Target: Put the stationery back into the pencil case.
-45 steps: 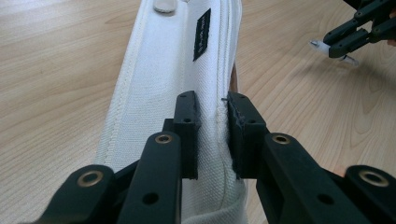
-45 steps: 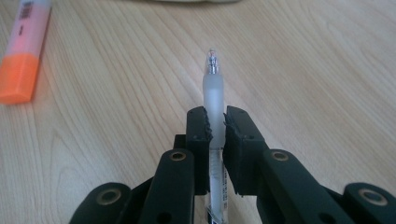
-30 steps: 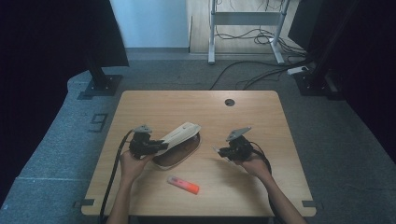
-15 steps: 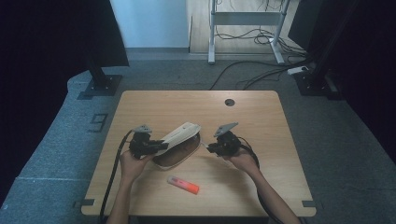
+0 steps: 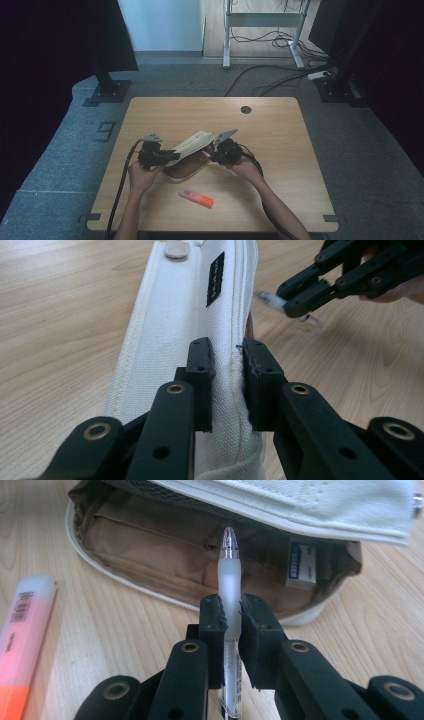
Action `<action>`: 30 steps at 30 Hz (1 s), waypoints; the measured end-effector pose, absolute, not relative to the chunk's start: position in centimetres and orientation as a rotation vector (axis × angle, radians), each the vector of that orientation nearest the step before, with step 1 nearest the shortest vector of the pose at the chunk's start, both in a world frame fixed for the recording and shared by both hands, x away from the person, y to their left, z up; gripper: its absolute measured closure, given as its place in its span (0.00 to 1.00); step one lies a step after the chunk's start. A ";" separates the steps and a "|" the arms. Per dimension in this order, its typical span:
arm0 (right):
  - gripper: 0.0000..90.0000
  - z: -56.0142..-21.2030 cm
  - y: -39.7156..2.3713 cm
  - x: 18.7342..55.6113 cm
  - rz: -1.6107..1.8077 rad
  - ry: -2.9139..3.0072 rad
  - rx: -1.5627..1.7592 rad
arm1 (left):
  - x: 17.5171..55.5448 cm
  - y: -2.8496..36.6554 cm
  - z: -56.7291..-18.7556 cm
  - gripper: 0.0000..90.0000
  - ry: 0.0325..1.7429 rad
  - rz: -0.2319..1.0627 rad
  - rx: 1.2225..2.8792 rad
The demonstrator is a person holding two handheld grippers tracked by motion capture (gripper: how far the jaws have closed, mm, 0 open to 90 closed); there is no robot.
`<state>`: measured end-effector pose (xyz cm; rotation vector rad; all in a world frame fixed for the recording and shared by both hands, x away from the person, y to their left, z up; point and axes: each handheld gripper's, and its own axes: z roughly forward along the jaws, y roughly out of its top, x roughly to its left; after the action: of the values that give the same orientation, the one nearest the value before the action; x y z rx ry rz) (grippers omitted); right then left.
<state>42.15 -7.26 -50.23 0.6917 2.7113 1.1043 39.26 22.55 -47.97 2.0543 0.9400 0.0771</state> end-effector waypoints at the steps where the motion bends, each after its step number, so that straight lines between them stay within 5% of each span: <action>1: 0.87 -50.3 -7.1 42.2 1.100 2.714 0.690 | 39.3 22.6 -48.0 0.84 0.939 0.077 2.054; 30: 0.87 -52.1 -1.4 42.9 1.105 2.716 0.636 | 39.2 22.5 -47.9 0.84 0.933 0.071 2.053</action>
<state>42.93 -1.44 -52.14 0.6359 2.7161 1.1054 39.16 22.45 -47.85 2.0531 0.9330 0.0708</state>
